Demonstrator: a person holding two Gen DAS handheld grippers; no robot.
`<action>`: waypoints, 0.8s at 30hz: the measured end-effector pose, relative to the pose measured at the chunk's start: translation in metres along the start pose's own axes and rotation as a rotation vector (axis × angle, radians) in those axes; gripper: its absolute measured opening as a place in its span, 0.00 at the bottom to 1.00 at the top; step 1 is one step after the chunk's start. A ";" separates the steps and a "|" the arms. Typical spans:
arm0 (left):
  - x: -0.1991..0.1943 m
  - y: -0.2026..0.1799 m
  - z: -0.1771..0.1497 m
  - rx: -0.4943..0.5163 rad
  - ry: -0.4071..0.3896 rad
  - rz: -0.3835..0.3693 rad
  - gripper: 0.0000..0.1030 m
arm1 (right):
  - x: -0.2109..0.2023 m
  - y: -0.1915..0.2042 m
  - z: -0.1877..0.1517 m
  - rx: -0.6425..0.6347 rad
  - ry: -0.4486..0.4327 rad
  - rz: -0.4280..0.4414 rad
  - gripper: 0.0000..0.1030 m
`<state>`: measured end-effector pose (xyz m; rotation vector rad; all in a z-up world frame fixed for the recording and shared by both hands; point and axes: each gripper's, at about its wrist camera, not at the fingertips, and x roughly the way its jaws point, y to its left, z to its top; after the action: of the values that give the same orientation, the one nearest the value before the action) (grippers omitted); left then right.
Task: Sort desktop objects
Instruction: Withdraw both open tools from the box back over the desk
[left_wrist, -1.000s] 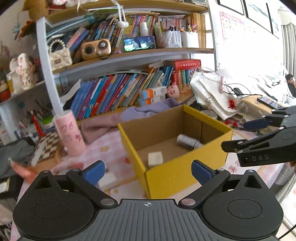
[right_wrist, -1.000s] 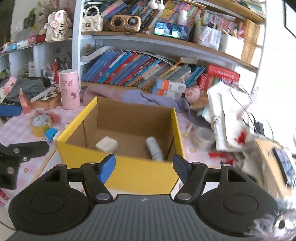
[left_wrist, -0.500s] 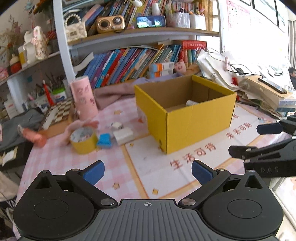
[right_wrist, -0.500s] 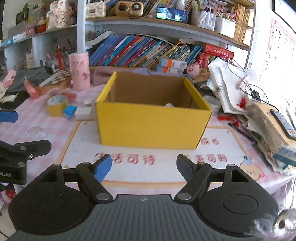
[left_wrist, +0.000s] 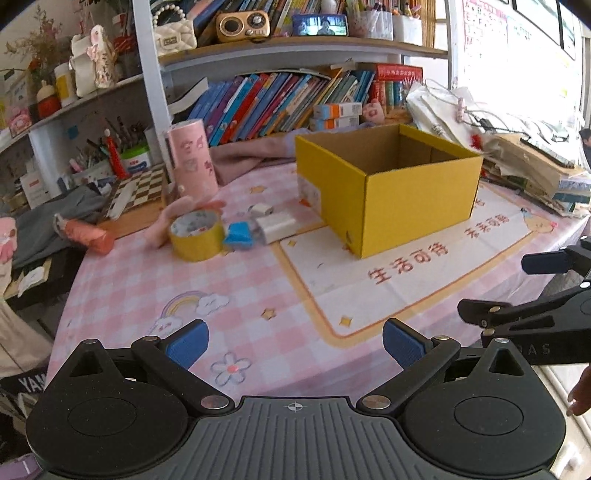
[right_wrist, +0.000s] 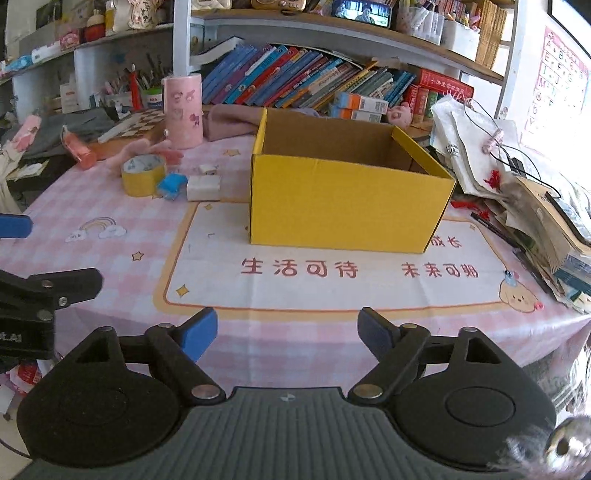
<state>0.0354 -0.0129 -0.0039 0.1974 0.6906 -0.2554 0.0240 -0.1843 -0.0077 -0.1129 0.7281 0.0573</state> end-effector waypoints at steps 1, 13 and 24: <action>0.000 0.003 -0.002 0.002 0.007 0.002 0.99 | 0.001 0.003 -0.001 0.006 0.008 -0.010 0.83; -0.006 0.035 -0.024 -0.037 0.063 0.019 0.99 | 0.005 0.036 -0.003 0.033 0.065 0.087 0.83; -0.014 0.071 -0.043 -0.153 0.093 0.082 0.99 | 0.016 0.078 0.002 -0.081 0.098 0.182 0.83</action>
<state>0.0207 0.0683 -0.0206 0.0917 0.7889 -0.1144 0.0298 -0.1065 -0.0237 -0.1270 0.8329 0.2564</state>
